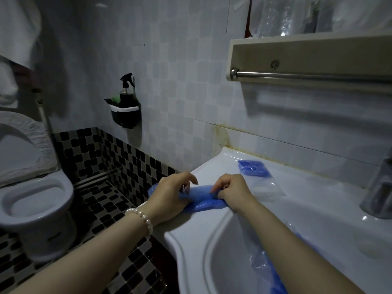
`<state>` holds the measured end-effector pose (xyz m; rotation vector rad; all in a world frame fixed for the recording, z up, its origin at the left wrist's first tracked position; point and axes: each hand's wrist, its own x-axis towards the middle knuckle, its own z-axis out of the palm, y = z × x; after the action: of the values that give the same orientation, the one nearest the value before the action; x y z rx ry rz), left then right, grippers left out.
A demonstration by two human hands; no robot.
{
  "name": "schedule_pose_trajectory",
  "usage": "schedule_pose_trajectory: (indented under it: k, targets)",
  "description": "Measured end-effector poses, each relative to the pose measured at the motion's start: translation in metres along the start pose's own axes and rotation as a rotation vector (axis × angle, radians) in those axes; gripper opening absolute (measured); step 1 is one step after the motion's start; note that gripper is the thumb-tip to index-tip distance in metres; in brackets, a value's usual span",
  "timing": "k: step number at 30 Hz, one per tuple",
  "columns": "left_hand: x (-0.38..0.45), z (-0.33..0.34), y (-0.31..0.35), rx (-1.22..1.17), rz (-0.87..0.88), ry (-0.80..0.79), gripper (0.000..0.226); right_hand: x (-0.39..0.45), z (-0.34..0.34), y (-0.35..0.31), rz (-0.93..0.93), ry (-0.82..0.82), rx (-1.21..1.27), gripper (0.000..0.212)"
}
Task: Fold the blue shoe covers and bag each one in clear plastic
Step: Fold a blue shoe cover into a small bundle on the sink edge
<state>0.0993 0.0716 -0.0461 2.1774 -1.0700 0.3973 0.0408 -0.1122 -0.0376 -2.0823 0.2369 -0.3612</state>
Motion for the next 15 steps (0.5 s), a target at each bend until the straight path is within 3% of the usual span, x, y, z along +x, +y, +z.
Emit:
schedule_pose_trajectory:
  k: [5,10,15]
  targets:
    - [-0.002,0.0,0.001,0.145,0.186,-0.006,0.02,0.001,0.002,0.008,-0.052,0.034,-0.087,0.056]
    - [-0.006,-0.002,0.003,0.239,0.186,-0.047,0.023,-0.005,-0.01,0.006,-0.133,-0.12,-0.184,0.038]
    - [-0.01,-0.009,0.0,0.329,0.288,-0.097,0.033,-0.008,-0.03,0.006,-0.094,-0.249,-0.19,0.025]
